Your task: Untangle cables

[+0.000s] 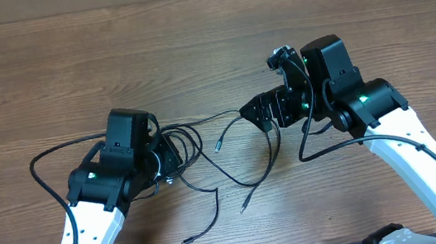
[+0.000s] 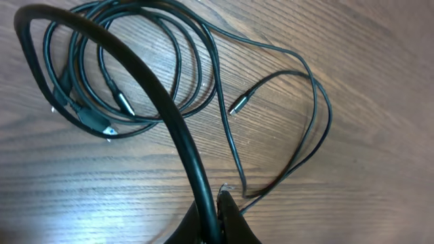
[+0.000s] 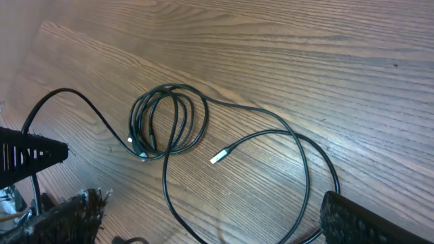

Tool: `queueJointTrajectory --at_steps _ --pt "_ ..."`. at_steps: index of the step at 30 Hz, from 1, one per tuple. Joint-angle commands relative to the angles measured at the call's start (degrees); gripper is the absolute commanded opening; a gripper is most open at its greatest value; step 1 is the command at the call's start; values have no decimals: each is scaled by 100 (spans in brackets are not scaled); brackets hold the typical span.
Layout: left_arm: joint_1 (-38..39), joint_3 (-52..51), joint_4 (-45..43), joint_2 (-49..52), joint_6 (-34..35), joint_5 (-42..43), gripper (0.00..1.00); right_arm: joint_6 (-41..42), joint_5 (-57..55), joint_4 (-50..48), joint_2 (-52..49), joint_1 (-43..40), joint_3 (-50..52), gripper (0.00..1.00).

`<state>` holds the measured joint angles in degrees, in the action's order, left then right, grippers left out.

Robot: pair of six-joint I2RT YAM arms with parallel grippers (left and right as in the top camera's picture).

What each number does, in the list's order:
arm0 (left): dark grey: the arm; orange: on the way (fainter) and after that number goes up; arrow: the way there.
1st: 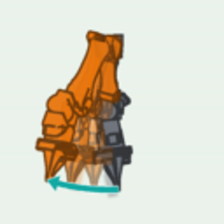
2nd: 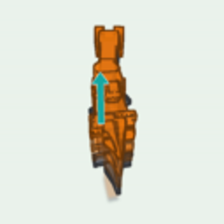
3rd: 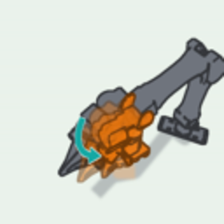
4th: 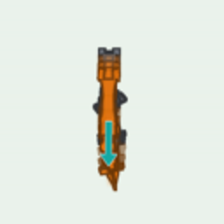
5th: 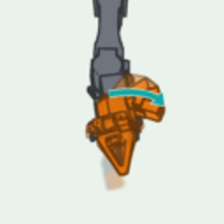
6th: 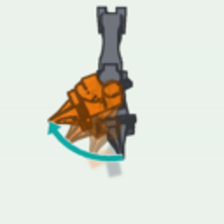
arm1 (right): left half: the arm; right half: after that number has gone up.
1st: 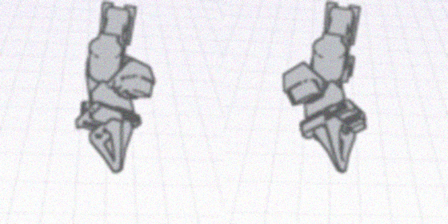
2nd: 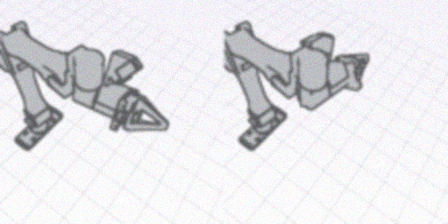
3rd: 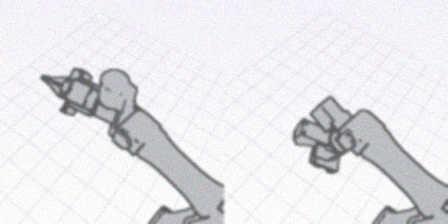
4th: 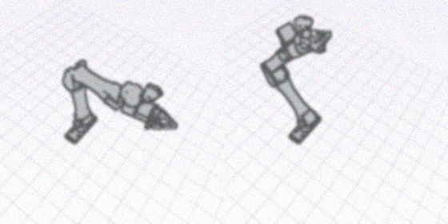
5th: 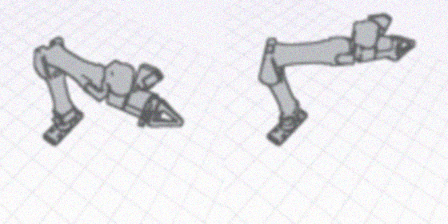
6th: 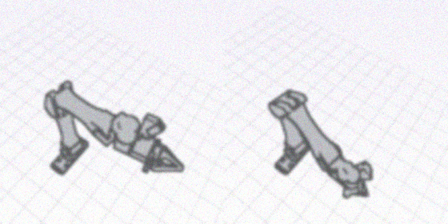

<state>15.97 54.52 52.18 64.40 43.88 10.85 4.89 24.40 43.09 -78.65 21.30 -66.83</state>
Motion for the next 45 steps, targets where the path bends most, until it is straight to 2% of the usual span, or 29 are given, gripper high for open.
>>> queueJointTrajectory --at_steps 1,14,23,38,45 --pt "-20 61 -13 -72 459 -98 4 26 -39 -9 -24 -15 -103 100" --pt "-20 61 -79 -59 461 -297 4 26 -39 -9 -24 -15 -103 100" --pt "-20 61 -437 76 426 -1207 4 26 -39 -7 -24 -15 -103 100" --pt "-20 61 -748 197 -1408 -1727 4 26 -39 -7 -24 -15 -103 100" --pt "-20 74 -1016 190 -1652 -1558 4 26 -39 -7 -24 -15 -103 100"
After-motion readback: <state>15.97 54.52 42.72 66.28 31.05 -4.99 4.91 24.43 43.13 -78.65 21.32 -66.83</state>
